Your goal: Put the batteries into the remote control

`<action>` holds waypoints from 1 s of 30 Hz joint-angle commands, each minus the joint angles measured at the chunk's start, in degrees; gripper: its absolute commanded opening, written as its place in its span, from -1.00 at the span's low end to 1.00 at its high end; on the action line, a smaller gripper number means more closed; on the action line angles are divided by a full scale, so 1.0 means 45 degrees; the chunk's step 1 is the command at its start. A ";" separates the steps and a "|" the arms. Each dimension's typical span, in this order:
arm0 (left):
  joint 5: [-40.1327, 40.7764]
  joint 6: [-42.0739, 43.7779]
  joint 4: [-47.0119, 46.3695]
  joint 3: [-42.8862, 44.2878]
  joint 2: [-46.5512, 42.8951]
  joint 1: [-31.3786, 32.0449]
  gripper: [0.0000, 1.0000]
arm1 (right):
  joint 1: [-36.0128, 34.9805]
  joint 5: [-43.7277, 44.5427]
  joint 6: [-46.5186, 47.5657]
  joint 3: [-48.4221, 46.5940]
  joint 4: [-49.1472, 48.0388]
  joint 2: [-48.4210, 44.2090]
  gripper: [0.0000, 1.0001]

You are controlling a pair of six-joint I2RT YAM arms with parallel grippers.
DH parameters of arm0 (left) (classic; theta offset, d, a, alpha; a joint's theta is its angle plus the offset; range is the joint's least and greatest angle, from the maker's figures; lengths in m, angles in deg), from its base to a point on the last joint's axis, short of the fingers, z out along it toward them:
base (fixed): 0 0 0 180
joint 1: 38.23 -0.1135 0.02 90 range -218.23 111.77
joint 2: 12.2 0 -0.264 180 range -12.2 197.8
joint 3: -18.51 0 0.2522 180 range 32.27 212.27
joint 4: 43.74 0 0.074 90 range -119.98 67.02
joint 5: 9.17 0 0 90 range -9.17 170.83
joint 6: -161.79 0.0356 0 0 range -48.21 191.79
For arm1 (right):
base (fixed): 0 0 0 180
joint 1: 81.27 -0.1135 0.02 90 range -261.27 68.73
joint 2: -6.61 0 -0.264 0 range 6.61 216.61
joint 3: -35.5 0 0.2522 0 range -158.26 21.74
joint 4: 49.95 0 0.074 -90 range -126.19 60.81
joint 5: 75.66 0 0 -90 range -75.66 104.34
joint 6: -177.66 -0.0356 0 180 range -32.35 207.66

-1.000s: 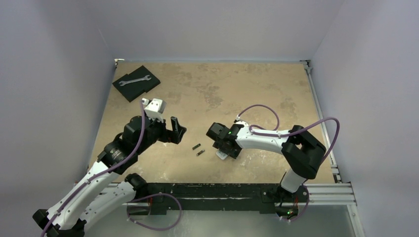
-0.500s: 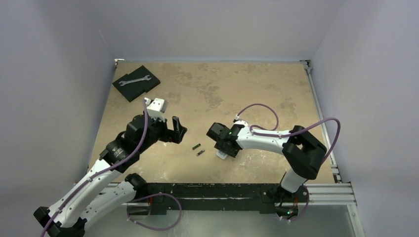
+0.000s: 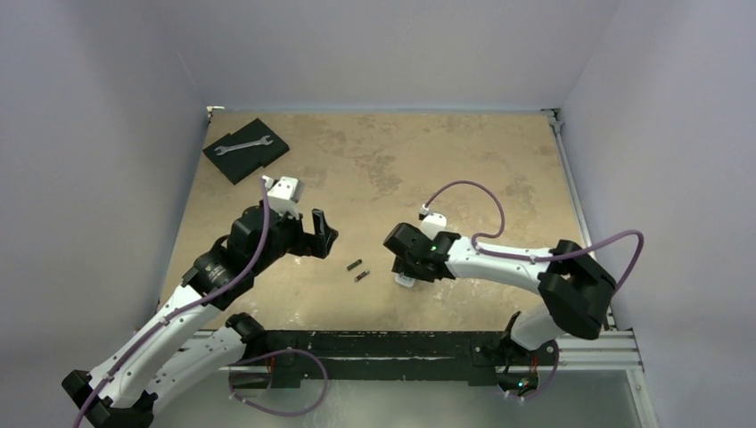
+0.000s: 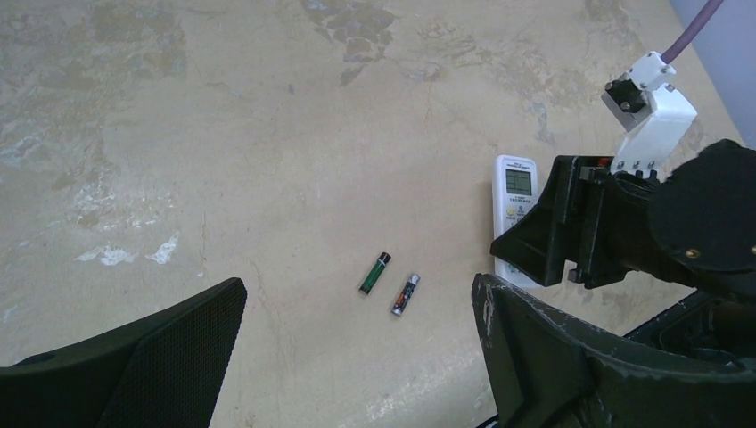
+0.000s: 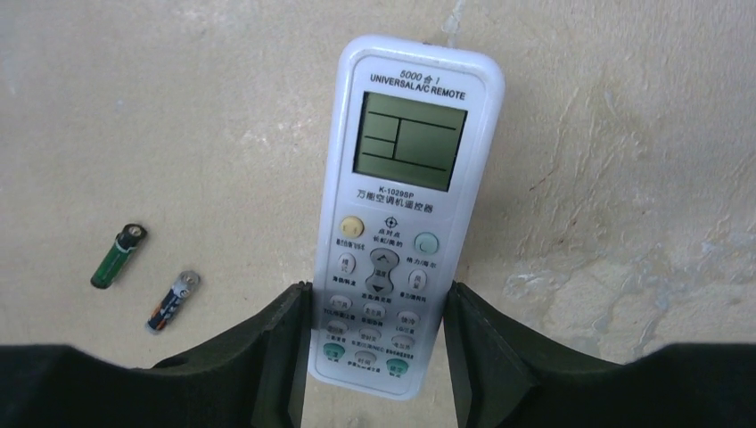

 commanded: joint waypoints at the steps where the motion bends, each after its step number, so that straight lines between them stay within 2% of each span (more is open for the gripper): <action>1: -0.0116 -0.0028 -0.0174 -0.0172 -0.0023 -0.0052 0.98 | -0.0122 -0.0602 0.2030 0.1169 -0.2237 -0.1674 -1.00; 4: -0.0262 0.0006 -0.0249 -0.0212 -0.0013 -0.0061 0.98 | -0.0142 -0.1383 0.3116 0.2041 -0.3910 -0.3037 -1.00; 6: -0.0419 0.0039 -0.0308 -0.0225 -0.0013 -0.0052 0.98 | -0.0161 -0.1686 0.3649 0.2248 -0.4297 -0.3576 -1.00; 16: -0.2474 0.0039 -0.1083 -0.0308 0.0572 -0.0052 0.98 | -0.0851 -0.2654 0.6449 0.1672 -0.4293 -0.4412 -1.00; 24: -0.4725 -0.1523 -0.1589 -0.0336 0.1227 -0.0056 0.98 | -0.1786 -0.3346 0.8900 0.1266 -0.4519 -0.5151 -1.00; 30: -0.6066 -0.2406 -0.1649 -0.0351 0.1089 -0.0063 0.95 | -0.2785 -0.2685 1.0220 0.1274 -0.5099 -0.5355 -1.00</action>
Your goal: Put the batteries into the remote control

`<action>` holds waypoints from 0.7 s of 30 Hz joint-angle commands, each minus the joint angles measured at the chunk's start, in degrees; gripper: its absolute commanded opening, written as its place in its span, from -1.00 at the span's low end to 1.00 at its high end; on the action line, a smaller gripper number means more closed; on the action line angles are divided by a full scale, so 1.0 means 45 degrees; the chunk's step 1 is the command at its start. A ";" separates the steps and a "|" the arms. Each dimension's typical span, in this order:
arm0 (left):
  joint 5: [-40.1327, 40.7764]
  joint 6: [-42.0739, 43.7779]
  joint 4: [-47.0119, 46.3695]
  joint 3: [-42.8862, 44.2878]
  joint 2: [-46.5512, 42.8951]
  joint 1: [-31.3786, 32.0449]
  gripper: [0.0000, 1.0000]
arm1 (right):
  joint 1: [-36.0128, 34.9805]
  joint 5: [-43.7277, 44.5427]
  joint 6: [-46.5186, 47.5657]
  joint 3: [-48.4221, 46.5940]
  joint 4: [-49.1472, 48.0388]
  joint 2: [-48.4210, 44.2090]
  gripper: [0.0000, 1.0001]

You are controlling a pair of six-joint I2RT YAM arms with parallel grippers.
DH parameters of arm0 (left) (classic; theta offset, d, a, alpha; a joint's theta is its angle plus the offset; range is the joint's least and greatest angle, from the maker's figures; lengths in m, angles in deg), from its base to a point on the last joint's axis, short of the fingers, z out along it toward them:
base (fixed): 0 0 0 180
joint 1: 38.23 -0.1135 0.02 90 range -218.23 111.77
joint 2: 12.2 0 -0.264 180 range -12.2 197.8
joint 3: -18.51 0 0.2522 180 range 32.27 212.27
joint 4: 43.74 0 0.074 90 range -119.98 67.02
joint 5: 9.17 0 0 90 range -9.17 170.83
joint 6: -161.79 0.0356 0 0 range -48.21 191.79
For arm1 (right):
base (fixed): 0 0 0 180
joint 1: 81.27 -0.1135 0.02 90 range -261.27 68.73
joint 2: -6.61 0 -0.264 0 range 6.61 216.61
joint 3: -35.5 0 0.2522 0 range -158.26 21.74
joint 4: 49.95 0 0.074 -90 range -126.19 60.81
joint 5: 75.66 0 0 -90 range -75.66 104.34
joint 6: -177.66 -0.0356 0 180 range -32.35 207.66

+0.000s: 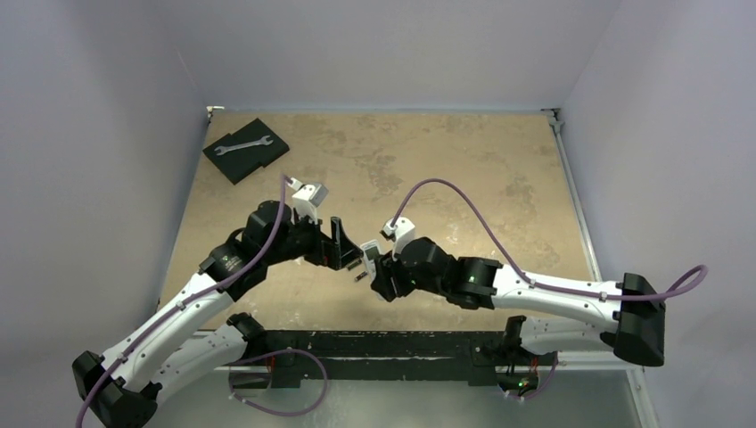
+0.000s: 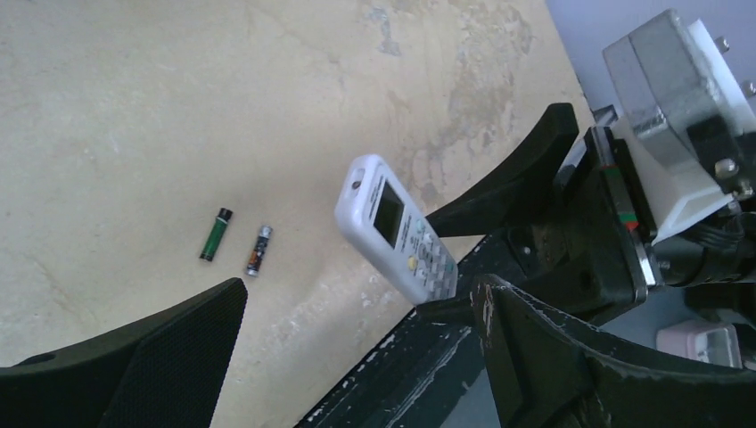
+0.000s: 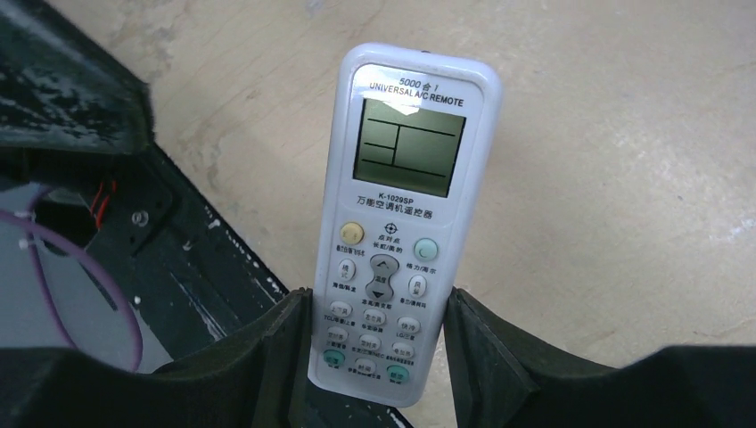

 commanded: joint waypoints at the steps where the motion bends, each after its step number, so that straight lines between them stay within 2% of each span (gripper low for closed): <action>1: -0.1532 -0.0932 -0.0395 0.0065 -0.0162 -0.0055 0.95 | -0.0661 0.0323 0.1697 -0.0318 -0.1204 -0.0516 -1.00; 10: -0.2096 -0.1393 0.0734 -0.0136 -0.0378 -0.0054 0.92 | -0.1674 -0.0909 0.4286 0.0249 -0.2589 -0.1647 -1.00; 18: -0.2911 -0.2239 0.0423 -0.0212 -0.0690 -0.0057 0.86 | -0.2239 -0.0582 0.5698 0.0242 -0.2516 -0.1957 -1.00; 21: -0.3198 -0.2525 0.0400 -0.0261 -0.0828 -0.0057 0.78 | -0.2339 -0.0542 0.6107 0.0151 -0.2404 -0.1892 -1.00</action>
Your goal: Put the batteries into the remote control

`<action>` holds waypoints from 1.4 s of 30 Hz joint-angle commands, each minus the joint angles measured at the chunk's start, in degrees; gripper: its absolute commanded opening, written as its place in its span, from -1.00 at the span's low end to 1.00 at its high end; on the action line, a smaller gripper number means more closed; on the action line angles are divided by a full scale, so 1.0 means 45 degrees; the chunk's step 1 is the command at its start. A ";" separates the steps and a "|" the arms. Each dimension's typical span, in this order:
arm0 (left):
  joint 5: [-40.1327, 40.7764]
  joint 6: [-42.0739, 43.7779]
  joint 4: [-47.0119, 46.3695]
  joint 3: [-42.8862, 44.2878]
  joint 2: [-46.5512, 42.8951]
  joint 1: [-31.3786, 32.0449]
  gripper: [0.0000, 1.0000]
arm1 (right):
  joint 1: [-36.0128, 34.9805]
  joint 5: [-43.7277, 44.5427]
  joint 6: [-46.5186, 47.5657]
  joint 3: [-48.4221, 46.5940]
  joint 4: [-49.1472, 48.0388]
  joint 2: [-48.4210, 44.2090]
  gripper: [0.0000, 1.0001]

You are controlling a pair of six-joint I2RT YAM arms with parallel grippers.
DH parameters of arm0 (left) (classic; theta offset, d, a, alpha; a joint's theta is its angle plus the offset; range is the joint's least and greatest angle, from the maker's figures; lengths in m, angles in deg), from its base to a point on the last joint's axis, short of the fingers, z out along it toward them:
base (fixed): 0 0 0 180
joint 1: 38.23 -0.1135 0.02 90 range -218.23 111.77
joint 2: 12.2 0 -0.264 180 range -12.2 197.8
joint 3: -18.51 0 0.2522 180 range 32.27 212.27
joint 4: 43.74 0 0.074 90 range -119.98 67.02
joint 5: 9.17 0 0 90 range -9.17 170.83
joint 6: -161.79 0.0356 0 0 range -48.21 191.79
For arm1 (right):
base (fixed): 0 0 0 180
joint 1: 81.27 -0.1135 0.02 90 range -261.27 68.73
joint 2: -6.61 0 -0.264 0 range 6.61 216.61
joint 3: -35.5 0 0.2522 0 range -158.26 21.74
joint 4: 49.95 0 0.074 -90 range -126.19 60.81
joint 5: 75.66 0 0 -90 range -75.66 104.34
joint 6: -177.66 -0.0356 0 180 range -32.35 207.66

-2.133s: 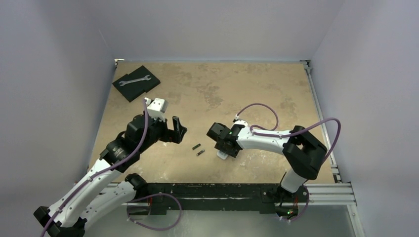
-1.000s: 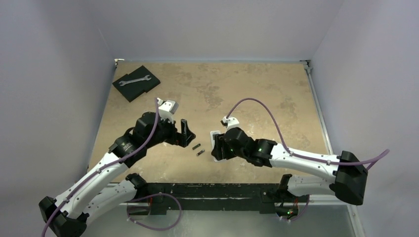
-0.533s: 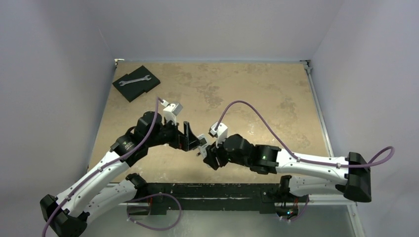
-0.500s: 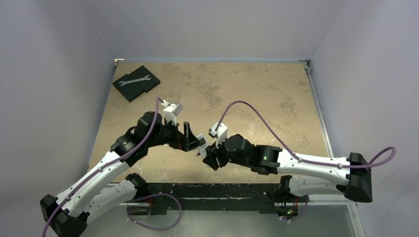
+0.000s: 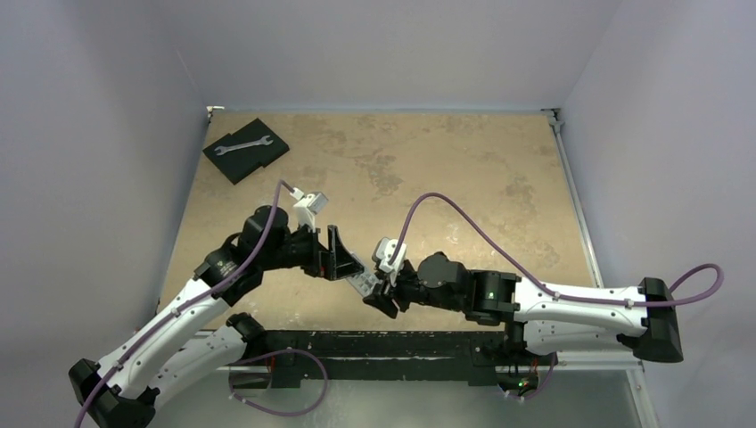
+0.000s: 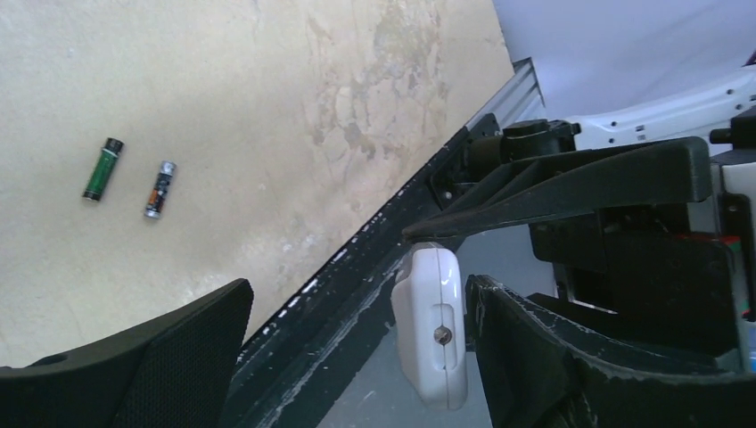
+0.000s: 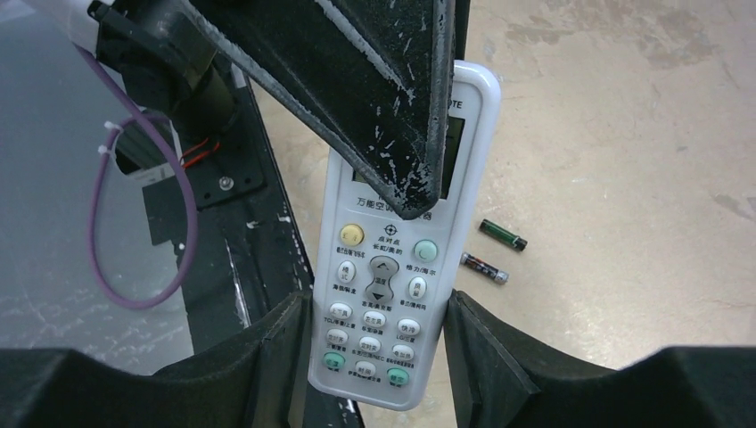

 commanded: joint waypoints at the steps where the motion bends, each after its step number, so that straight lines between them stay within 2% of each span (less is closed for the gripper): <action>1: -0.0906 -0.0724 -0.0342 -0.0136 -0.0327 -0.0054 0.75 | -0.0214 0.0218 0.1136 -0.0200 -0.0394 -0.0132 -1.00; 8: -0.1359 -0.1209 -0.0407 -0.0265 -0.0803 -0.0054 0.55 | -0.0300 0.0385 0.1505 -0.0552 -0.0058 0.0117 -1.00; 25: -0.1742 -0.1654 -0.0584 -0.1016 -0.1237 -0.0053 -0.21 | -0.1005 0.1011 0.2220 -0.1439 0.0781 0.1002 -1.00; 29: -0.1859 -0.1774 -0.0761 -0.1143 -0.1259 -0.0068 -0.63 | -0.1277 0.1195 0.2408 -0.1584 0.0979 0.1190 -1.00; 30: -0.1916 -0.1803 -0.0834 -0.1187 -0.1257 -0.0068 -0.76 | -0.1330 0.1188 0.2436 -0.1605 0.1004 0.1218 -1.00; 31: -0.1933 -0.1819 -0.0852 -0.1203 -0.1242 -0.0053 -1.00 | -0.1351 0.1211 0.2452 -0.1619 0.1030 0.1249 -1.00; 32: -0.1945 -0.1843 -0.0879 -0.1236 -0.1240 -0.0060 -1.00 | -0.1383 0.1260 0.2454 -0.1643 0.1084 0.1282 -0.99; 34: -0.2086 -0.1899 -0.1019 -0.1308 -0.1274 -0.0058 -1.00 | -0.1377 0.1366 0.2440 -0.1752 0.1216 0.1318 -0.85; 38: -0.2003 -0.1896 -0.0921 -0.1331 -0.1347 -0.0053 -1.00 | -0.1379 0.1720 0.2283 -0.1786 0.1289 0.1193 -0.40; 42: -0.1725 -0.2121 -0.1024 -0.1556 -0.1506 -0.0066 -1.00 | -0.1387 0.1926 0.2157 -0.1672 0.1330 0.0782 -0.25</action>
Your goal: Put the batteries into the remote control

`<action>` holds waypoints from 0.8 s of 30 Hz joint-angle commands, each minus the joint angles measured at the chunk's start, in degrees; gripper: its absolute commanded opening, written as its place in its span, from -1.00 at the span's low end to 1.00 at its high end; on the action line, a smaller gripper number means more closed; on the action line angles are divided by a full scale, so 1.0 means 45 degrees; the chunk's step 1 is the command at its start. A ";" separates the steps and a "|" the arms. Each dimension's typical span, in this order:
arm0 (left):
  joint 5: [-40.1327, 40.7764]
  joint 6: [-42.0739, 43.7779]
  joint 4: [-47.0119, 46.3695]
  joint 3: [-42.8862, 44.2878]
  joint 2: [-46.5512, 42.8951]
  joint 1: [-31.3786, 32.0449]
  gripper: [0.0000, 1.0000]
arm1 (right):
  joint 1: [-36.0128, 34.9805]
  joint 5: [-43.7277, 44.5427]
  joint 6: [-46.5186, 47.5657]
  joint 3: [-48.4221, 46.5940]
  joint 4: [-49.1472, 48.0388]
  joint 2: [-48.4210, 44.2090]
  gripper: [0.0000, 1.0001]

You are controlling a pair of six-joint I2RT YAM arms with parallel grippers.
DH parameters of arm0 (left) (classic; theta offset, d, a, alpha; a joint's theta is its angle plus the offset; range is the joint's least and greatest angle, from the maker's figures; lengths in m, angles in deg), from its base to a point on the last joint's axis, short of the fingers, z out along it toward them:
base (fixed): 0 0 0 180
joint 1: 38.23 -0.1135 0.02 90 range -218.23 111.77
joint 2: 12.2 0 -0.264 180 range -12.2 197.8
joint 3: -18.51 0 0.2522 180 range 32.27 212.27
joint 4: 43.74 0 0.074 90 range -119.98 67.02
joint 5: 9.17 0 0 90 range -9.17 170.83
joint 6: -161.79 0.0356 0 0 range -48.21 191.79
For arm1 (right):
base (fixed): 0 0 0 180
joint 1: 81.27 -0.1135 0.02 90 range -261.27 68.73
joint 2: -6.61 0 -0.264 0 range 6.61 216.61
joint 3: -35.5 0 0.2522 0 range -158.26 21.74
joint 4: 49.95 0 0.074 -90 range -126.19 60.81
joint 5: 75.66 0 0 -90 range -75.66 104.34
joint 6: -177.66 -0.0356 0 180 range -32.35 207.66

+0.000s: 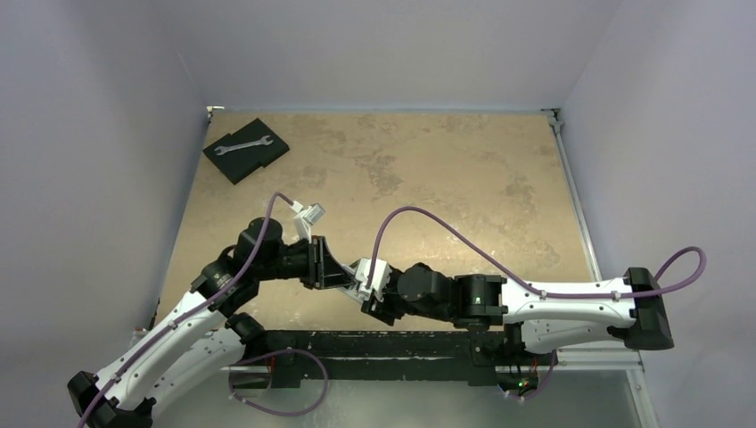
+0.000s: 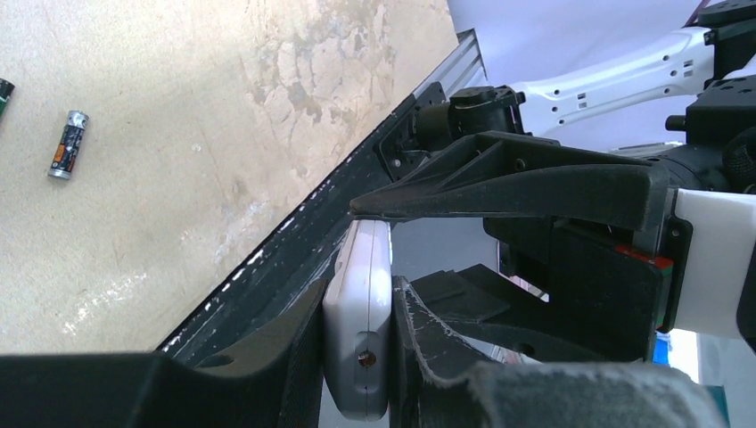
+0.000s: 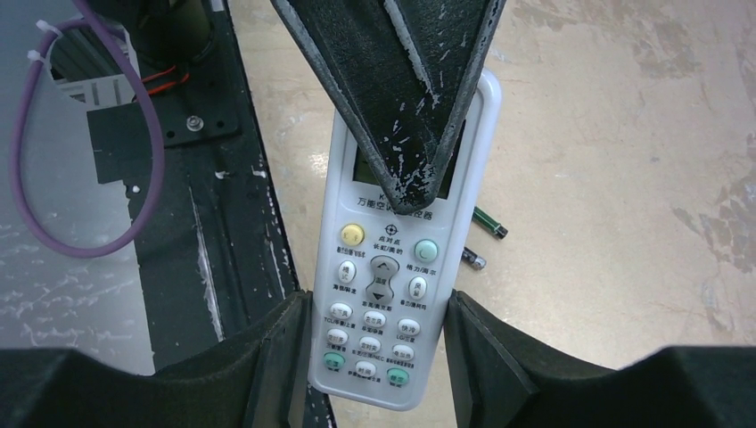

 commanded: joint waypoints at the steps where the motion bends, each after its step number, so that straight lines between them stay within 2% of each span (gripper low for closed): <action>1: 0.0013 -0.0615 -0.0566 -0.0365 -0.0313 -0.0058 -1.00 | -0.0072 0.0617 0.0172 -0.0486 -0.0097 -0.0662 -0.23; 6: 0.0305 -0.1398 -0.1205 -0.0830 -0.0687 -0.0065 -1.00 | -0.0070 0.0735 -0.0035 -0.0378 0.0179 -0.0935 0.02; 10: 0.0555 -0.2032 -0.1539 -0.1065 -0.0901 -0.0054 -1.00 | -0.0070 0.0023 -0.0121 -0.0602 0.0573 -0.0938 0.11; 17: 0.1163 -0.3039 -0.1510 -0.1386 -0.1413 -0.0057 -1.00 | -0.0071 -0.0565 0.0637 0.0042 -0.0595 -0.1845 0.41; 24: 0.1922 -0.4178 -0.1197 -0.1641 -0.2174 -0.0052 -1.00 | -0.0073 -0.0270 0.1273 -0.0011 -0.1072 -0.1883 0.45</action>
